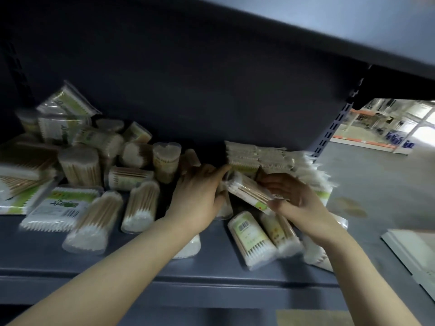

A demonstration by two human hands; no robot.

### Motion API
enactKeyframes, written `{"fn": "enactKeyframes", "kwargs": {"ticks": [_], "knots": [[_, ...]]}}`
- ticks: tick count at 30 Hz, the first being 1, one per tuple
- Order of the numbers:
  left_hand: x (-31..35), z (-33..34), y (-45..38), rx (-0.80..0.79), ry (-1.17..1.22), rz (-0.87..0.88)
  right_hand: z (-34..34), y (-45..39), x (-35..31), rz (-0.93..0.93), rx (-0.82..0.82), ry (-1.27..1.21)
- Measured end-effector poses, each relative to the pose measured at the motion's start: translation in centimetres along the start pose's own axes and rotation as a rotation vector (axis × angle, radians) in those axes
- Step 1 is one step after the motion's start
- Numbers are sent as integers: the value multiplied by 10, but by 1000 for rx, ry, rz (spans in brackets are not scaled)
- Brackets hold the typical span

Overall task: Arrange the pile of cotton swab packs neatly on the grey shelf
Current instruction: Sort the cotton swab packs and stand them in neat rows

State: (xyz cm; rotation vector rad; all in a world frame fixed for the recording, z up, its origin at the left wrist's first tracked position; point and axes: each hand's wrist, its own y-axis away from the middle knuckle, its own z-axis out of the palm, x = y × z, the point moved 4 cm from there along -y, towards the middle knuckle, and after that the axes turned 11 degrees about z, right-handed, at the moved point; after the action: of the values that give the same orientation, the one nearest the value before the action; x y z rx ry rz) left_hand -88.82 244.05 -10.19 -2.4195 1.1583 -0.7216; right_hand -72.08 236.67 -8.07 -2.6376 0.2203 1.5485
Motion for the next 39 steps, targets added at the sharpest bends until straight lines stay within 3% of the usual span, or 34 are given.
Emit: {"fn": "enactKeyframes", "kwargs": {"ticks": [10,17,24,31,39], "knots": [[8,8,-18,116,4,105,-9,-9,13,-41,-44,43],[8,8,-26,150,2,107,-27,-16,21,-77,156,19],[21,2,-35,320,-78,119,-34,-22,22,-141,303,241],[18,9,-44,221,216,-88,-28,-23,23,-140,285,299],[13,15,-47,199,265,-133,-20,-24,26,-119,215,295]]}}
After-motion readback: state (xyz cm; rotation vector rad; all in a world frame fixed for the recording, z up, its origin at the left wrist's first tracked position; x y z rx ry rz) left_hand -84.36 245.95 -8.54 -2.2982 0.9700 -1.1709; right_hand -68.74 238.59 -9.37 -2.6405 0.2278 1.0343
